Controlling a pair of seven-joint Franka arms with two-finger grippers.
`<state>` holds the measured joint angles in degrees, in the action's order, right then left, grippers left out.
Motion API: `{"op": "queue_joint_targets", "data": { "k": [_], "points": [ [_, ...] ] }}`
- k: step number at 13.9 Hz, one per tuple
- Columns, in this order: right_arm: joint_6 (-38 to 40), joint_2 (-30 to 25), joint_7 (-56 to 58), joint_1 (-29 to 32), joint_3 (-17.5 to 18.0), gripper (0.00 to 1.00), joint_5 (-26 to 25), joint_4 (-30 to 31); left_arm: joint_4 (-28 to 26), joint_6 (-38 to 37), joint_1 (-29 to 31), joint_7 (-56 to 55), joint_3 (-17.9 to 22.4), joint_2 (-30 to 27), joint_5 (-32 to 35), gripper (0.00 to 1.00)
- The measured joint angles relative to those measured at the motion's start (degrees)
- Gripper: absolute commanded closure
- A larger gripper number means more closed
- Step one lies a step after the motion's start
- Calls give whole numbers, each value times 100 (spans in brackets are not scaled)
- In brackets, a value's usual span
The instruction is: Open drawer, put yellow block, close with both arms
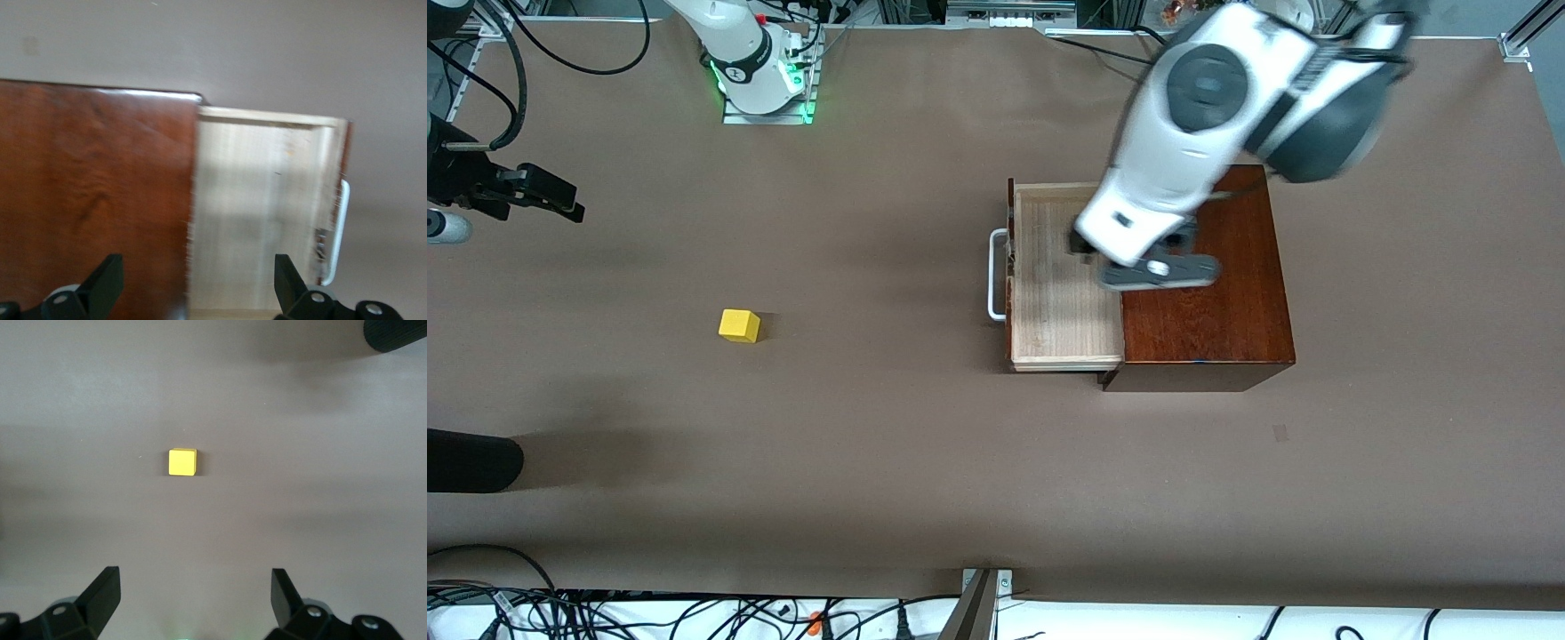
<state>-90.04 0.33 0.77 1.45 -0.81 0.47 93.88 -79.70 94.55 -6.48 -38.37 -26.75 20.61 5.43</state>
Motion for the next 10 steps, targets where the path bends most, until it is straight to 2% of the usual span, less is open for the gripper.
{"op": "queue_joint_targets", "data": {
  "k": [2,3,5,7,10],
  "points": [
    [1,46,0,0,4,0,0,7,-7,-204,394,570,63,-156,-201,0],
    [3,107,0,-9,19,0,1,24,-7,-354,465,913,237,-263,-320,0],
    [2,334,-46,-92,71,0,1,95,-29,-649,391,1759,916,-537,-691,0],
    [-184,733,-319,-219,93,0,1,216,-139,-874,155,2566,1797,-879,-902,0],
    [-1150,1359,-537,-397,98,0,1,564,-533,-940,9,3503,2633,-1430,-975,0]
  ]
}}
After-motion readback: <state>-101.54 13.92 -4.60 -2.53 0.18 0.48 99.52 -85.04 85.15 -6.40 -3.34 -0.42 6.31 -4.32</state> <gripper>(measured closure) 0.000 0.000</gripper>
